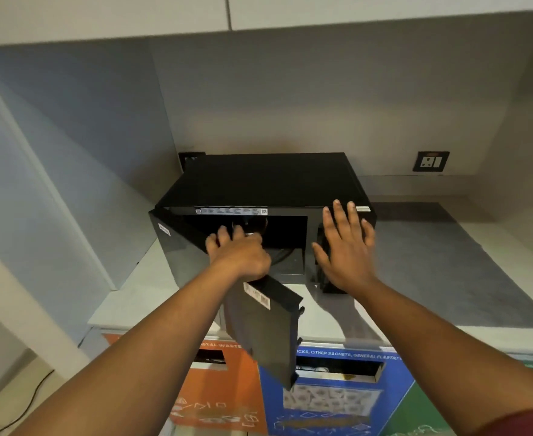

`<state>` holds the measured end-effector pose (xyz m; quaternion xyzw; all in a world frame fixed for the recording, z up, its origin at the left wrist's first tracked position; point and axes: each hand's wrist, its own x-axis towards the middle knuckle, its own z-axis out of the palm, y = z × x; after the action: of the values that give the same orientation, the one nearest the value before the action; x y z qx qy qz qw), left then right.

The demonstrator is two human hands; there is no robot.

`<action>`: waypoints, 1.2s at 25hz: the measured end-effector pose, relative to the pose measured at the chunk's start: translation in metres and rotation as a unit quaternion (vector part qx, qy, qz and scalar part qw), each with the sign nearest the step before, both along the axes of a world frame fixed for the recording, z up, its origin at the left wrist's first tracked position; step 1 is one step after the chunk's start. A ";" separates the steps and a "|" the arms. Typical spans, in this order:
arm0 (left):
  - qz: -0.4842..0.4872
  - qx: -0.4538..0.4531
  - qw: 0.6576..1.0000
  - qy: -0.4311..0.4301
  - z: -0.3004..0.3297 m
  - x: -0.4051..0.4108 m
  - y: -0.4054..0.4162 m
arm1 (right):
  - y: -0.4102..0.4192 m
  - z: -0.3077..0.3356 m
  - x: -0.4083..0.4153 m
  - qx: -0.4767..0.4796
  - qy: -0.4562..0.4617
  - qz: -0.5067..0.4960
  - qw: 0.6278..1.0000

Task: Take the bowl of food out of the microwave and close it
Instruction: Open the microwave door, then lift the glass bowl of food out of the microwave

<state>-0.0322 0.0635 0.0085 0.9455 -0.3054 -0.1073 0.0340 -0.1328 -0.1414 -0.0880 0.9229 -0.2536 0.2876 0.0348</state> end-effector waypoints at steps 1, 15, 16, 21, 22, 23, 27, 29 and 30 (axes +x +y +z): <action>0.030 0.004 1.000 0.006 0.001 0.006 0.010 | 0.002 0.007 0.007 -0.002 0.018 0.000 1.000; 0.169 0.050 0.980 -0.088 -0.015 0.083 0.097 | 0.026 0.028 0.040 0.005 0.031 -0.068 0.997; 0.163 0.060 0.980 -0.100 -0.017 0.085 0.101 | 0.027 0.028 0.039 0.002 0.036 -0.070 0.997; 0.120 0.071 0.976 -0.166 -0.022 0.095 0.128 | 0.030 0.029 0.040 -0.003 0.049 -0.084 0.995; 0.113 0.073 0.975 -0.174 -0.023 0.096 0.132 | 0.030 0.029 0.041 -0.003 0.049 -0.084 0.995; 0.108 0.075 0.975 -0.179 -0.024 0.097 0.134 | 0.031 0.029 0.041 -0.004 0.051 -0.083 0.995; 0.101 0.073 0.973 -0.195 -0.028 0.098 0.135 | 0.032 0.028 0.040 -0.018 0.062 -0.082 0.995; 0.094 0.064 0.971 -0.212 -0.031 0.098 0.135 | 0.032 0.028 0.041 -0.023 0.069 -0.082 0.994; 0.086 0.059 0.970 -0.220 -0.033 0.098 0.136 | 0.033 0.028 0.041 -0.025 0.073 -0.081 0.994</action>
<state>0.0654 0.1995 -0.0242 0.9690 -0.2159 0.0888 -0.0808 -0.0923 -0.1087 -0.0597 0.9166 -0.3170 0.2220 0.1000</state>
